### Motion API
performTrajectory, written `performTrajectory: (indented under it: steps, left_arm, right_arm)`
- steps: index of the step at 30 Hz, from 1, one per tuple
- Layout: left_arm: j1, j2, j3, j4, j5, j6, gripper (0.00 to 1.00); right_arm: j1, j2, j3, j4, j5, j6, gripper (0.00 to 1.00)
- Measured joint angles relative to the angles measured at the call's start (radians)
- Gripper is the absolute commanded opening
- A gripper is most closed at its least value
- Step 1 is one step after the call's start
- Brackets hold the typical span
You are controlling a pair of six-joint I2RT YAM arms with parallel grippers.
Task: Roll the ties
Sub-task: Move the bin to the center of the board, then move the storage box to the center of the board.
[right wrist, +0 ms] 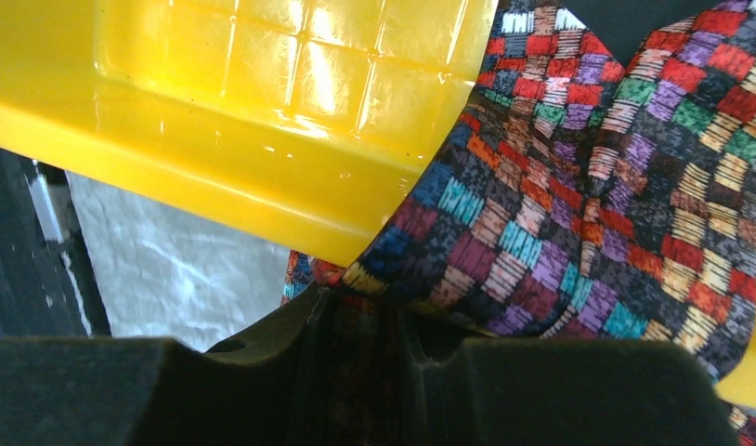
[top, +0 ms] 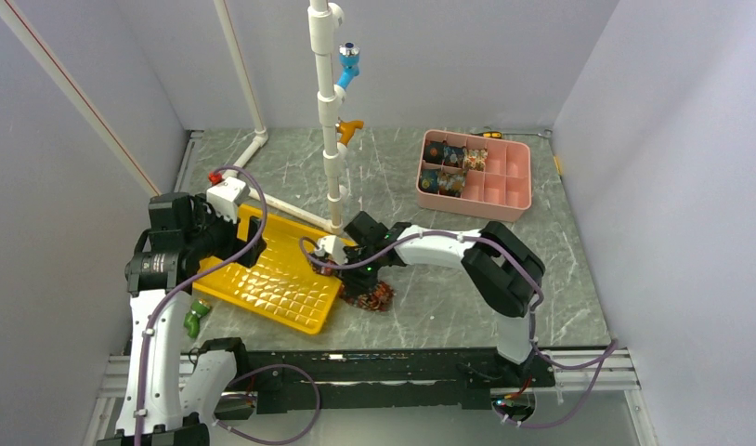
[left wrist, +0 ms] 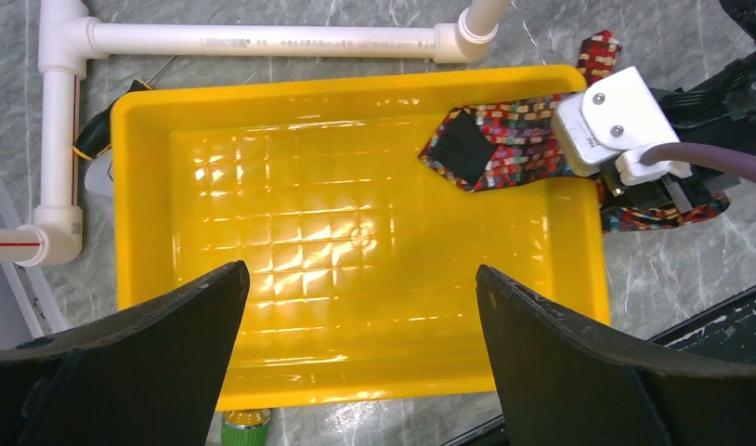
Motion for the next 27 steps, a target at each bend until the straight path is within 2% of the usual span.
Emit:
performTrajectory:
  steps: [4,8,12,15,16,20,23,27]
  left_arm:
    - [0.002,-0.002,0.0,-0.003,0.02,-0.005,0.99]
    - [0.002,-0.014,0.0,-0.007,0.039,-0.005,0.99]
    - [0.002,-0.038,0.0,-0.008,0.069,0.014,0.99]
    - [0.002,-0.066,-0.011,-0.002,0.1,0.045,0.99]
    - [0.002,-0.077,-0.017,-0.002,0.112,0.056,0.99]
    - [0.002,-0.112,-0.025,-0.003,0.161,0.102,0.99]
    - [0.002,-0.127,-0.025,-0.008,0.193,0.13,0.99]
    - [0.002,-0.144,-0.029,-0.022,0.215,0.166,0.99]
  right_arm:
    - [0.0,-0.027,-0.019,0.023,0.032,0.001,0.0]
    - [-0.056,-0.171,-0.126,-0.045,0.077,-0.036,0.0]
    - [-0.278,-0.357,-0.223,-0.128,0.101,-0.085,0.0]
    - [-0.491,-0.397,-0.238,-0.134,0.139,-0.134,0.0]
    - [-0.562,-0.396,-0.243,-0.13,0.16,-0.153,0.0]
    - [-0.709,-0.338,-0.248,-0.119,0.22,-0.207,0.0]
    - [-0.778,-0.238,-0.224,-0.099,0.242,-0.233,0.0]
    - [-0.846,-0.121,-0.101,-0.076,0.246,-0.258,0.0]
